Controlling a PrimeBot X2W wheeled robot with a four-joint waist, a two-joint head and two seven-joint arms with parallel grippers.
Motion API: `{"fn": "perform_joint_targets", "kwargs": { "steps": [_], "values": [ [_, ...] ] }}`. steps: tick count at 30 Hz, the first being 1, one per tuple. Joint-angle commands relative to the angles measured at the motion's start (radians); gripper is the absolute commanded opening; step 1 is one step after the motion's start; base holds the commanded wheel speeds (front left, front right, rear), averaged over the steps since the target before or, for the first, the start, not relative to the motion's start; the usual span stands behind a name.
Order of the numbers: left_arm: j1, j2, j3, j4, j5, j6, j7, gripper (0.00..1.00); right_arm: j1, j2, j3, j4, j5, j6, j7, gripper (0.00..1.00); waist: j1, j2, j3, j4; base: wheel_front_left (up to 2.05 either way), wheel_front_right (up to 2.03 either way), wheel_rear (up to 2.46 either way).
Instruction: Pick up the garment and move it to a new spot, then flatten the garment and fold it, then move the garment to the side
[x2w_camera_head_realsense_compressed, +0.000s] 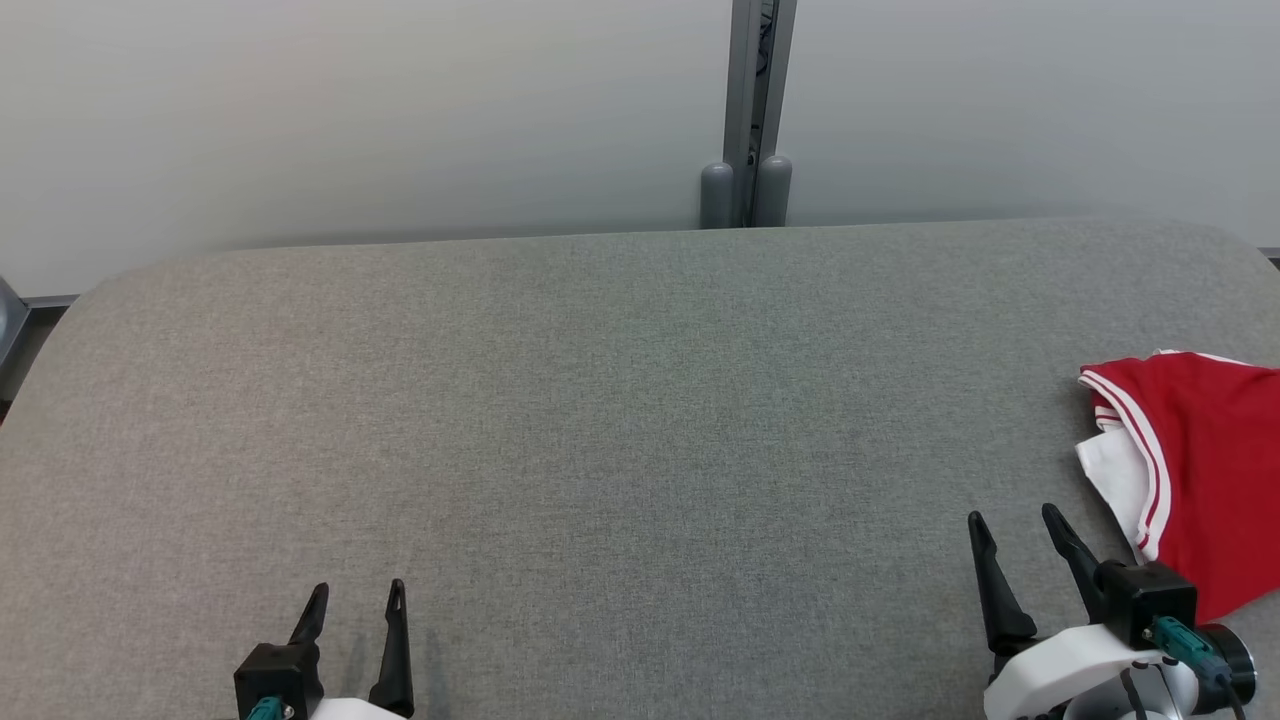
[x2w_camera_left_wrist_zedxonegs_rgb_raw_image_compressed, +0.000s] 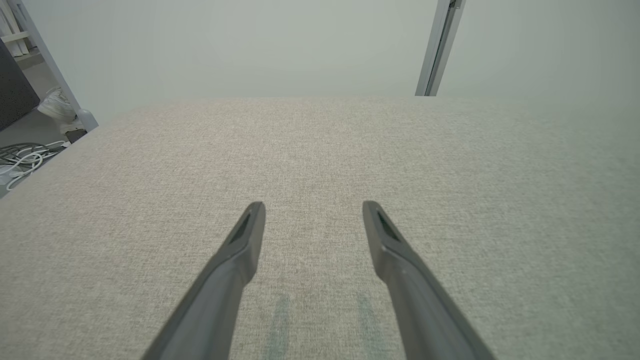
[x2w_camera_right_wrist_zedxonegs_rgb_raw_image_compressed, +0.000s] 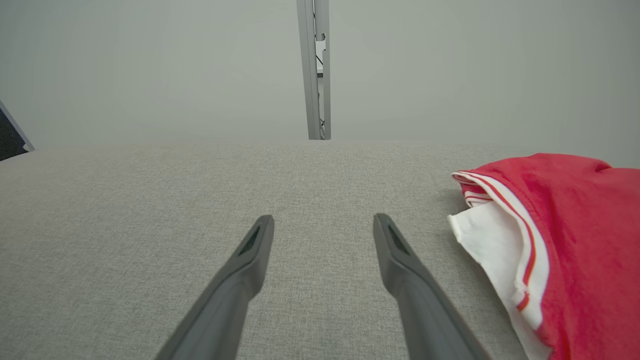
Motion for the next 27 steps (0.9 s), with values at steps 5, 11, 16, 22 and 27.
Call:
{"fn": "perform_joint_targets", "kwargs": {
  "steps": [5, 11, 16, 22, 27],
  "values": [
    [-0.014, 0.004, 0.001, -0.007, -0.008, 0.003, -0.001, 1.00, 0.000, -0.006, -0.003, 0.000, -0.003, 0.000, 0.001, 1.00, -0.0001, 0.0000, 0.003, -0.003, 0.00, 0.00, 0.00],
    [-0.016, 0.004, 0.004, -0.010, -0.007, -0.002, -0.001, 1.00, -0.006, -0.006, 0.002, 0.008, -0.001, 0.000, 0.001, 1.00, -0.0001, 0.0000, 0.003, -0.006, 0.00, 0.00, 0.00],
    [-0.018, 0.004, 0.005, -0.010, -0.010, -0.006, -0.001, 1.00, -0.009, -0.006, 0.008, 0.012, 0.004, 0.000, 0.001, 1.00, -0.0001, 0.0000, 0.003, -0.007, 0.00, 0.00, 0.00],
    [-0.002, 0.000, 0.002, -0.007, -0.006, -0.003, 0.000, 1.00, -0.003, 0.000, 0.010, 0.010, 0.001, 0.000, 0.000, 1.00, 0.0000, 0.0000, 0.003, -0.007, 0.00, 0.00, 0.00],
    [-0.003, 0.000, 0.003, -0.008, -0.006, -0.003, 0.000, 1.00, -0.004, -0.001, 0.010, 0.011, 0.001, 0.000, 0.000, 1.00, 0.0000, 0.0000, 0.003, -0.007, 0.00, 0.00, 0.00]
  ]
}}
